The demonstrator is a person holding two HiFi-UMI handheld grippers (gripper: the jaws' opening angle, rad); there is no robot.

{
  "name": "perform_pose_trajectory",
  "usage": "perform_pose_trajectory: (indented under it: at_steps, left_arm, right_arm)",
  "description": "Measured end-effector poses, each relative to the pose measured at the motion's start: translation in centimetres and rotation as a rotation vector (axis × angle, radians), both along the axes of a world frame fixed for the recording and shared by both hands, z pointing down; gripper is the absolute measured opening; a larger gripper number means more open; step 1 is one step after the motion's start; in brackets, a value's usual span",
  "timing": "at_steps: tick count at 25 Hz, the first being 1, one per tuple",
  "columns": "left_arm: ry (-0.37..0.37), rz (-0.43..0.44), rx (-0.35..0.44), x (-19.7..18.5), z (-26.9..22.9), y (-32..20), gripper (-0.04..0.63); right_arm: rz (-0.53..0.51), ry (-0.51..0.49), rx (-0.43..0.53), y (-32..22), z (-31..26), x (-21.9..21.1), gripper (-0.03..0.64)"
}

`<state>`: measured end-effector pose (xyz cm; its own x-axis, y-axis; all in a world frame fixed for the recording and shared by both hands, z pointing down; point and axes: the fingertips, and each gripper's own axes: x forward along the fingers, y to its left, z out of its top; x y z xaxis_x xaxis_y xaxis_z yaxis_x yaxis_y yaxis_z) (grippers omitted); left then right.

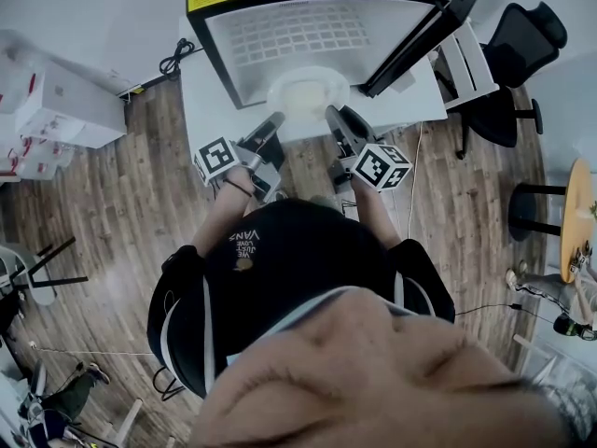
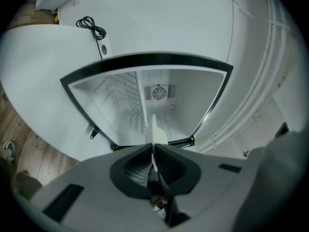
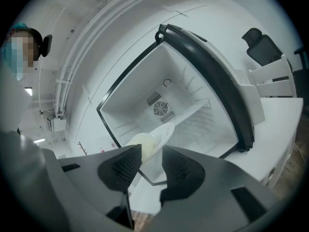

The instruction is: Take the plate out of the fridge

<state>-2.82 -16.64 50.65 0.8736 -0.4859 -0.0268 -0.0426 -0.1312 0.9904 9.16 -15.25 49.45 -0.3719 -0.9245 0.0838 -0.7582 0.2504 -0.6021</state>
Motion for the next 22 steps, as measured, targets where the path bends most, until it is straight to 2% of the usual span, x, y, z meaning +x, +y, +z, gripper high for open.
perform_pose_trajectory:
  at_steps: [11, 22]
  left_arm:
    - [0.003, -0.013, 0.004, 0.2, 0.1, 0.4, 0.032]
    - [-0.007, -0.042, -0.001, 2.1, 0.1, 3.0, 0.032]
  right_arm:
    - [-0.017, 0.011, -0.006, 0.3, 0.1, 0.3, 0.140]
    - [-0.045, 0.003, 0.000, 2.4, 0.0, 2.2, 0.140]
